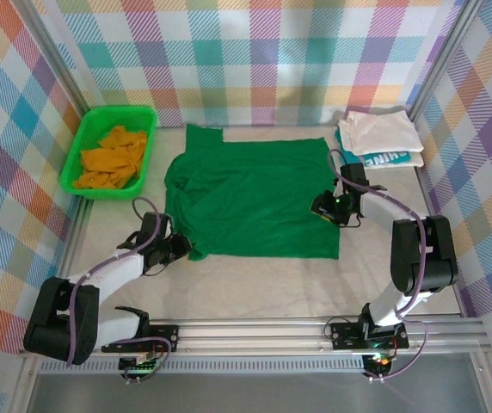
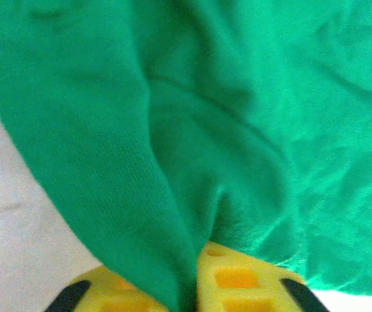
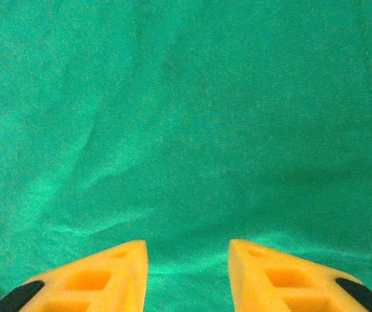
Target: Fold and stack the t-shirts
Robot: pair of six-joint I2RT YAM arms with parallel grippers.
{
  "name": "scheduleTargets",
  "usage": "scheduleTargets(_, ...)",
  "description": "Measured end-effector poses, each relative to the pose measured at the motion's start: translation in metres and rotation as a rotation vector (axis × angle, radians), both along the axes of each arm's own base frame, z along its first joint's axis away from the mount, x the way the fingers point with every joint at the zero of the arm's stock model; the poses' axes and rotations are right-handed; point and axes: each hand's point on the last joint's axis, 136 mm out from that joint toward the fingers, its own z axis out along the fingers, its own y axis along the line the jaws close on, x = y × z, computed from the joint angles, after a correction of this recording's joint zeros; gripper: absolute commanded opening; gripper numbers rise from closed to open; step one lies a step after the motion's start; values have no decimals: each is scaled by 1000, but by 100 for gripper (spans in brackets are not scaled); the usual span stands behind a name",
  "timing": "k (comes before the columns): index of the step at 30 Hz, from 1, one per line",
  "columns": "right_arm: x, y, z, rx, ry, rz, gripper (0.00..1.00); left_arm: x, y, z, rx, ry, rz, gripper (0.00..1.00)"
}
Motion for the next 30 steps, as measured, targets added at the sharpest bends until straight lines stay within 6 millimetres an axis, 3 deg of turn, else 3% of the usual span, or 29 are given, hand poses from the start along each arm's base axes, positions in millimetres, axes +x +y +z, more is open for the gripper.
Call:
scheduleTargets(5, 0, 0, 0, 0, -1, 0, 39, 17, -1, 45, 10, -60, 6, 2)
scheduleTargets(10, -2, -1, -1, -8, 4, 1, 40, 13, -1, 79, 18, -19, -9, 2)
scheduleTargets(14, -7, -5, -4, -29, 29, 1, 40, -3, -7, 78, -3, 132, -46, 5)
scheduleTargets(20, -13, -10, -9, -60, 57, -2, 41, -31, -21, 69, -41, 385, -147, 0)
scheduleTargets(26, -15, -11, -10, -72, 63, 1, 42, -28, -26, 103, -83, 370, -231, 0)
scheduleTargets(30, -15, -11, -10, -71, 62, 1, 42, -24, -13, 91, -118, 416, -212, 0)
